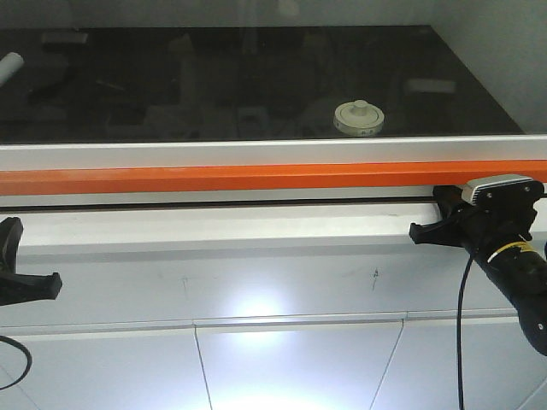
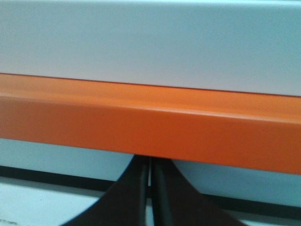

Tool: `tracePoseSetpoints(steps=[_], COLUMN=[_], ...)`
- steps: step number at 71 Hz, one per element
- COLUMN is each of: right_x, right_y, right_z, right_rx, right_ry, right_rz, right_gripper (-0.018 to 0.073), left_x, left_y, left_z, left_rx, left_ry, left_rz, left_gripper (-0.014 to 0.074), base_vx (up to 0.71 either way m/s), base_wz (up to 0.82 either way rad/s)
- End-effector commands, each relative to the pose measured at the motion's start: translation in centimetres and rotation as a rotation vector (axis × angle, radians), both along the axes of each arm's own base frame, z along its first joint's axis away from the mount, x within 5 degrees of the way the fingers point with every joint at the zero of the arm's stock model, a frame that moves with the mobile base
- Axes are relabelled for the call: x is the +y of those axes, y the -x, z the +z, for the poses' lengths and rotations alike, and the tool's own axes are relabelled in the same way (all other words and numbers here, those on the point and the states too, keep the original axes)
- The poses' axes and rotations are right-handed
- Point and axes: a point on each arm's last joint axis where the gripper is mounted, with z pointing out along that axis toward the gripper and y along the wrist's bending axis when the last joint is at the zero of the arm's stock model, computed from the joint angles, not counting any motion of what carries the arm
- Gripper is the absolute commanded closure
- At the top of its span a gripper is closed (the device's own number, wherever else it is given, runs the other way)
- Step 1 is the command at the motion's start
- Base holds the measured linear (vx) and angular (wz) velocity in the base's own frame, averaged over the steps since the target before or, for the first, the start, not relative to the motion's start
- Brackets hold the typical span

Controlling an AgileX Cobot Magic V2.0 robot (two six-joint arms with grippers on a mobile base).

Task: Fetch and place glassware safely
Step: 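Position both grippers under the orange sash handle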

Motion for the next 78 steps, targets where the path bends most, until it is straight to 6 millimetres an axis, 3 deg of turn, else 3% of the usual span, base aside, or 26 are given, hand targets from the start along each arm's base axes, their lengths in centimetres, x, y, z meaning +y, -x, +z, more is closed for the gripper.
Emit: tracePoseSetpoints(steps=[1,41,78], right_x=[-0.1,-0.1,-0.1], right_y=[-0.7,-0.7,-0.7], right_z=[4.3,4.2,4.2], right_rx=[-0.312,-0.297,-0.297], right_ry=[-0.048,-0.043,-0.042], right_rz=[0.007,0.005,0.005], right_gripper=[0.0560,0.0560,0.0560], left_x=[-0.1,-0.2,-0.2], left_y=[-1.0,-6.9,-7.7], left_z=[1.2,-0.5,-2.8], left_rx=[-0.164,-0.129,-0.076], left_ry=[0.007,0.006,0.007], left_rz=[-0.004,-0.005,0.001], left_gripper=[0.0603,0.0603,0.0603], base_vx=[0.00,0.00,0.00], base_wz=[0.00,0.00,0.00])
